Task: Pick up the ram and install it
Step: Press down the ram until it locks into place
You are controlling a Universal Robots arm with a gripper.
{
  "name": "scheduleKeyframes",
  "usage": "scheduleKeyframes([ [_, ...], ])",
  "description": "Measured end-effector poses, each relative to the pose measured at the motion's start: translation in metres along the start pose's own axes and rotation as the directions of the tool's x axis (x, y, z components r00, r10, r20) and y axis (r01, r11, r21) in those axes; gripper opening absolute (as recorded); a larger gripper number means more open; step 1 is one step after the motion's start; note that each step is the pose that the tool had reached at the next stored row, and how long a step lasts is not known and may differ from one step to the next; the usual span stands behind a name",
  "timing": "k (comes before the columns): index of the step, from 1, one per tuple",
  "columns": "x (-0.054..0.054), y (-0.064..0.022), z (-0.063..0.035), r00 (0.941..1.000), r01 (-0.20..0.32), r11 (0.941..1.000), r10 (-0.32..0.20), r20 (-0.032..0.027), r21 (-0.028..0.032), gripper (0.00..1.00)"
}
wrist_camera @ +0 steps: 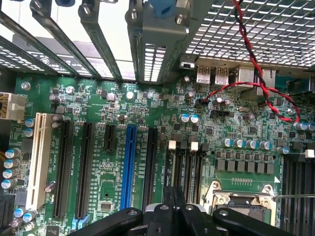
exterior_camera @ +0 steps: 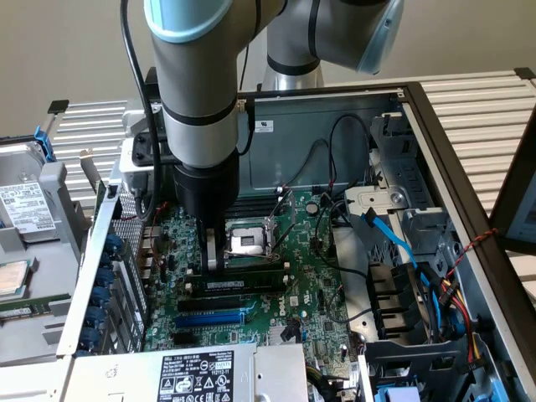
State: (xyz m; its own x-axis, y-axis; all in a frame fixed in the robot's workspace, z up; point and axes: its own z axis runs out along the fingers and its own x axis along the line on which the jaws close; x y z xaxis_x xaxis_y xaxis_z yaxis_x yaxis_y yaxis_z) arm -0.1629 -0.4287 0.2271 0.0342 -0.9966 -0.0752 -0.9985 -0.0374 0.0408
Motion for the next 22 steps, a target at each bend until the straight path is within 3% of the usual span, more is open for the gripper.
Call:
scheduleKeyframes([
  [5,0.0,0.0,0.0001,1.0,0.0,1.0,0.0,-0.0001,0.0002,0.12],
  [10,-0.001,0.0008,-0.0166,1.0,0.0,1.0,0.0,-0.0008,-0.0024,0.12],
  [15,-0.001,0.0005,-0.0168,1.0,0.0,1.0,0.0,-0.0007,-0.0024,0.12],
  [22,0.0,-0.0245,-0.0179,1.0,-0.001,1.0,0.001,-0.0005,-0.0038,0.12],
])
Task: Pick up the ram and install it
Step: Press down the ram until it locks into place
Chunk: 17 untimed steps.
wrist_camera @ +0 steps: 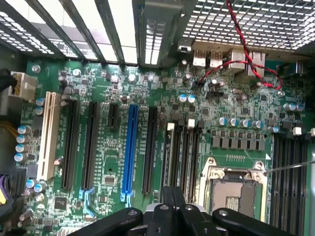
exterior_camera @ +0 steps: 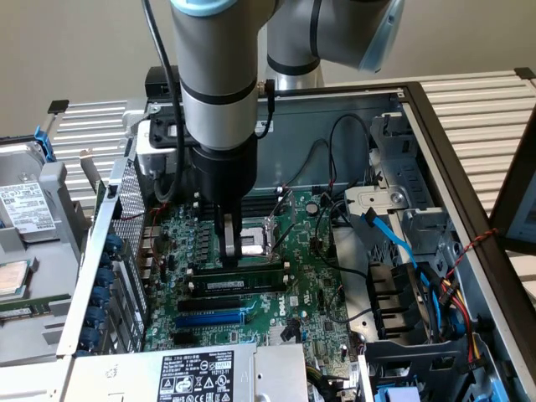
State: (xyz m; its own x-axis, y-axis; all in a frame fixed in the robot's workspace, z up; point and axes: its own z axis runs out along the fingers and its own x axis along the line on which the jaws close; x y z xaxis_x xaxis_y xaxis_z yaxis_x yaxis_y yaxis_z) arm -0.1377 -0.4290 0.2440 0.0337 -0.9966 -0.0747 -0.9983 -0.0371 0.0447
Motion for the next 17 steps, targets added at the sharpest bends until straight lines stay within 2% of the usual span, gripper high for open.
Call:
scheduleKeyframes([
  [13,0.0,0.0,0.0001,1.0,-0.001,1.0,0.001,0.0003,0.0001,0.12],
  [14,0.0,-0.0001,-0.0001,0.9992,-0.039,0.9992,0.039,0.0022,0.0029,0.12],
  [16,-0.0002,0.0001,-0.0026,0.9919,-0.127,0.9918,0.127,0.0061,0.0092,0.12],
  [17,-0.0002,0.0001,-0.003,0.9904,-0.138,0.9904,0.138,0.0064,0.01,0.12],
])
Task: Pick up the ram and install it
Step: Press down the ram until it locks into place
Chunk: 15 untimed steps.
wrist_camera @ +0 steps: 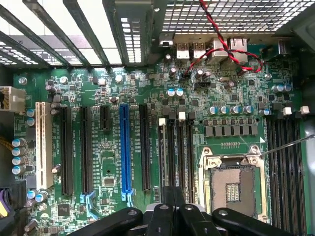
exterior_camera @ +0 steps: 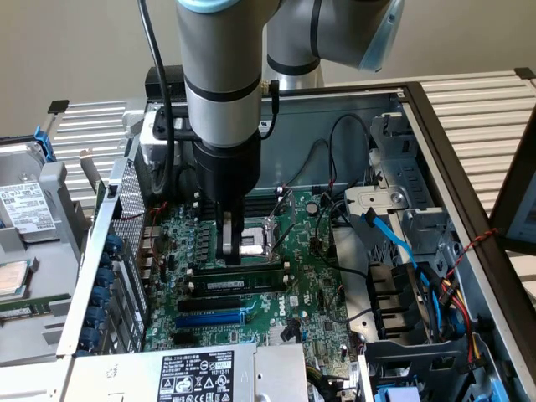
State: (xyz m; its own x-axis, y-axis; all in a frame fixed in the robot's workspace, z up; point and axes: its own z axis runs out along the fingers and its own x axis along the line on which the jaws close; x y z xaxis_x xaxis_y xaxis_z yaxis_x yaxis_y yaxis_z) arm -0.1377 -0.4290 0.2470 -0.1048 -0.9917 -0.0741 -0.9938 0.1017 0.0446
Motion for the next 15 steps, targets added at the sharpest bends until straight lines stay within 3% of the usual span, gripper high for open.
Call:
scheduleKeyframes([
  [2,0.0,0.0,-0.0001,0.9997,-0.023,0.9997,0.023,-0.0019,0.0022,0.12],
  [11,0.0,0.0,-0.0002,0.9928,-0.117,0.993,0.117,-0.025,0.0135,0.12],
  [15,0.0,0.0,-0.0001,0.9845,-0.174,0.9847,0.174,-0.023,0.0176,0.12],
])
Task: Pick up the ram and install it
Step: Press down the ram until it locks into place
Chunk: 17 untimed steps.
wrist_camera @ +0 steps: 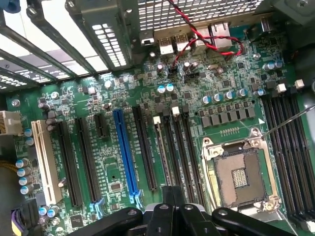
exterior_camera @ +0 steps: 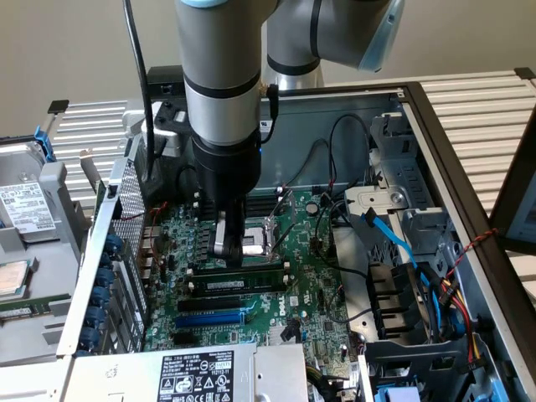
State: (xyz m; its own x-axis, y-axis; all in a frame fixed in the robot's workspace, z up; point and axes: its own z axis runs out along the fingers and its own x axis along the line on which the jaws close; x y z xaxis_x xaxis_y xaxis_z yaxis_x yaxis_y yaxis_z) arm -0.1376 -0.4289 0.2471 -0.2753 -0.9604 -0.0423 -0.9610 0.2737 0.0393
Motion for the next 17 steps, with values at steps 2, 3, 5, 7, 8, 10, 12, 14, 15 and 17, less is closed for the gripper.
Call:
scheduleKeyframes([
  [2,0.0,0.0,0.0,0.9995,-0.032,0.9995,0.032,0.0011,0.0013,0.12],
  [3,0.0,0.0,0.0001,0.9989,-0.048,0.9989,0.048,0.0018,0.002,0.12],
  [5,0.0,0.0,0.0002,0.9968,-0.08,0.9968,0.08,0.0033,0.0033,0.12],
  [7,0.0001,0.0,0.0003,0.9938,-0.111,0.9938,0.111,0.0046,0.0045,0.12],
  [8,0.0,0.0,0.0004,0.9919,-0.127,0.9919,0.127,0.0053,0.0051,0.12],
  [10,0.0,0.0,0.0005,0.9873,-0.159,0.9873,0.159,0.0068,0.0063,0.12],
  [12,0.0001,0.0,0.0006,0.9816,-0.191,0.9816,0.191,0.0083,0.0074,0.12],
  [14,0.0001,0.0,0.0007,0.9751,-0.222,0.9751,0.222,0.0097,0.0085,0.12],
  [15,0.0001,0.0,0.0008,0.9714,-0.237,0.9714,0.237,0.0104,0.009,0.12],
  [17,0.0001,0.0,0.001,0.9634,-0.268,0.9633,0.268,0.0119,0.0101,0.12],
])
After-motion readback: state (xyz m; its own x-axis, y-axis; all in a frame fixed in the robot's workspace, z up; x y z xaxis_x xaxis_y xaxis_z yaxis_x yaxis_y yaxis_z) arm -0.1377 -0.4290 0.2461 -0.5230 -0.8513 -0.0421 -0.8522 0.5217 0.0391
